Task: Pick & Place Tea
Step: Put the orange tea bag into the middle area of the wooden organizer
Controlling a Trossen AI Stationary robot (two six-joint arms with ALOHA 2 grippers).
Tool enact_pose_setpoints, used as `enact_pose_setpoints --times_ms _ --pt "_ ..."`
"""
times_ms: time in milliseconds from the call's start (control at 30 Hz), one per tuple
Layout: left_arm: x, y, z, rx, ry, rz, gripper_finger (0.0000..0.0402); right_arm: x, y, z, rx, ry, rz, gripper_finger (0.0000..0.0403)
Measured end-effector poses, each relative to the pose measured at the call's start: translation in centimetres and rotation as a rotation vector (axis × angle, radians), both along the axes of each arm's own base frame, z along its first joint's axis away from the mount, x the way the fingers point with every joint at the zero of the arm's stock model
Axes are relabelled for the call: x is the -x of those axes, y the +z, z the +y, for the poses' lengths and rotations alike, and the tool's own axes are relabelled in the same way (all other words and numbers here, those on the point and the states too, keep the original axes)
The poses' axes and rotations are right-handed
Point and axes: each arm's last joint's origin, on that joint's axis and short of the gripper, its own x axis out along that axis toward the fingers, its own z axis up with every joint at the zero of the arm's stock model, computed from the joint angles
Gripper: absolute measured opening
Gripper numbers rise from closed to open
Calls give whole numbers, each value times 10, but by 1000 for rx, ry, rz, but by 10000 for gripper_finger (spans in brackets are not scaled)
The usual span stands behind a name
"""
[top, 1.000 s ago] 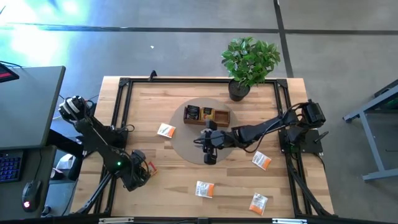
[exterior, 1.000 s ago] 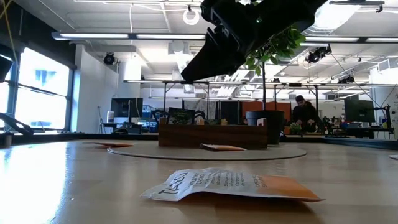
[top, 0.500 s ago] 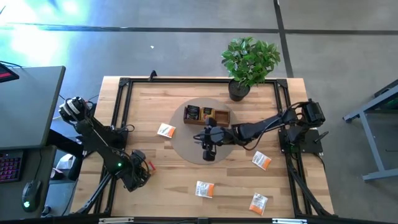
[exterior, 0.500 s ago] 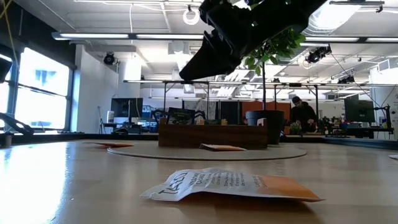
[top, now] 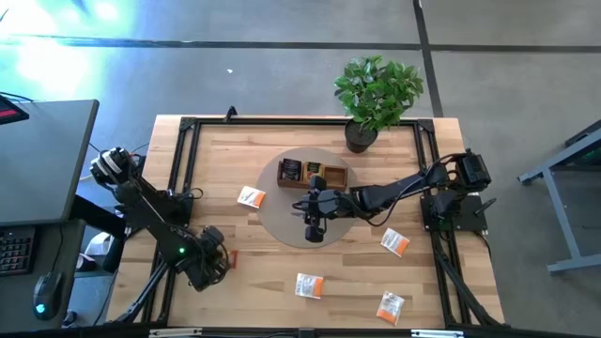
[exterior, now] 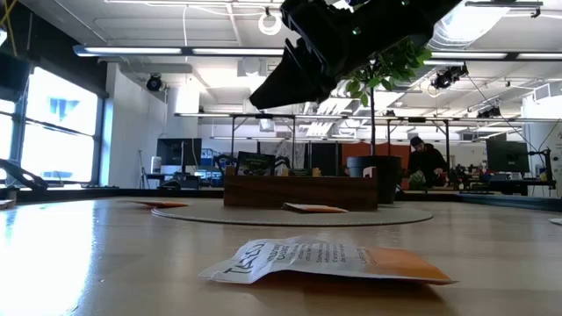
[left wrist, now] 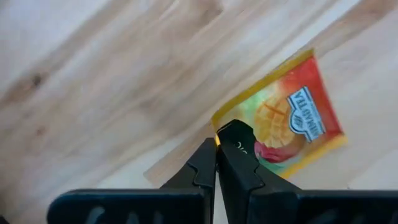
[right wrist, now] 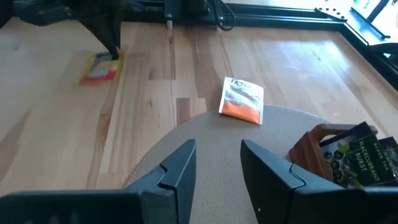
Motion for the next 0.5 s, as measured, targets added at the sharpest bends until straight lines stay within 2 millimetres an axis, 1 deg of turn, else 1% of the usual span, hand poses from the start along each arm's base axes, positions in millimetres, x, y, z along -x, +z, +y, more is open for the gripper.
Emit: enact_pose_setpoints --times_ms 133,200,267,400,500 --pt "-7 13 -3 -92 -83 -87 2 -1 1 0 -3 0 -18 124" --pt "-13 20 0 -144 -110 -106 2 -1 2 0 -4 0 -29 124" --pt "-22 25 3 -164 -133 -117 1 -2 3 0 -5 0 -37 124" --pt "-45 33 18 -217 -230 -100 0 -2 4 0 -8 -1 -45 124" --pt "-63 37 35 -275 -306 -92 0 -2 4 0 -8 -1 -43 124"
